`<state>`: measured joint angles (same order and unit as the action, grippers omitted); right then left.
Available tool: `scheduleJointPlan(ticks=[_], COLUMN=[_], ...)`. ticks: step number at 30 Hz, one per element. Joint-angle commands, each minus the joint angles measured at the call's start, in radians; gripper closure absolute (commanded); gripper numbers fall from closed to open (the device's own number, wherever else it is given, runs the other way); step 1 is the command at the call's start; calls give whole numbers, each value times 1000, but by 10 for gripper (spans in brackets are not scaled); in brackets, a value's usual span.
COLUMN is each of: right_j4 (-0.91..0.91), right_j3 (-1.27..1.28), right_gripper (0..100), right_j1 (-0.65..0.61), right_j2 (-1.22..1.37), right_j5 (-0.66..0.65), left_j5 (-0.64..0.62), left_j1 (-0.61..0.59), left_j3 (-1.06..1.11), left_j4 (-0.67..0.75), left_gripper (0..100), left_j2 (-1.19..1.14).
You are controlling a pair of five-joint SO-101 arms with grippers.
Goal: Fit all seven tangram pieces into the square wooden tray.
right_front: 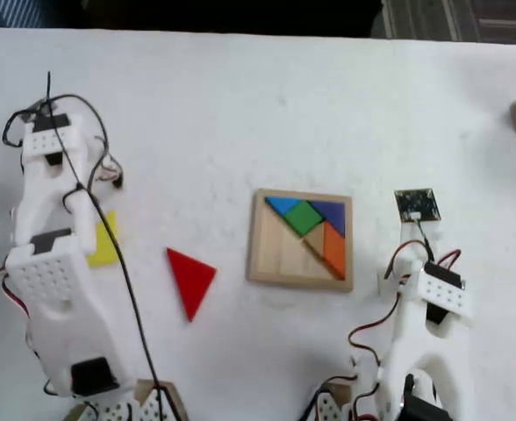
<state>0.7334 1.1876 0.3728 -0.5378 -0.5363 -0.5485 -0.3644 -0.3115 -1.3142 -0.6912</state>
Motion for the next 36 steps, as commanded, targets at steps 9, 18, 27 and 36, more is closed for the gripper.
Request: scheduleJointPlan(ticks=[9, 18, 27, 36], right_j4=[12, 12, 12, 12], right_j3=[-6, -6, -6, -6], right_gripper=[980, 980, 980, 980], right_j1=[-8, -8, -8, -8], right_j2=[-38, -38, -38, -38], right_j5=[-11, -11, -11, -11], left_j5=[358, 608, 786, 1129], left_j1=[10, -5, -45, -84], left_j3=[-9, 106, 526, 664], left_j4=[-97, -153, 112, 170], left_gripper=[575, 612, 613, 614], left_j2=[108, 318, 555, 579])
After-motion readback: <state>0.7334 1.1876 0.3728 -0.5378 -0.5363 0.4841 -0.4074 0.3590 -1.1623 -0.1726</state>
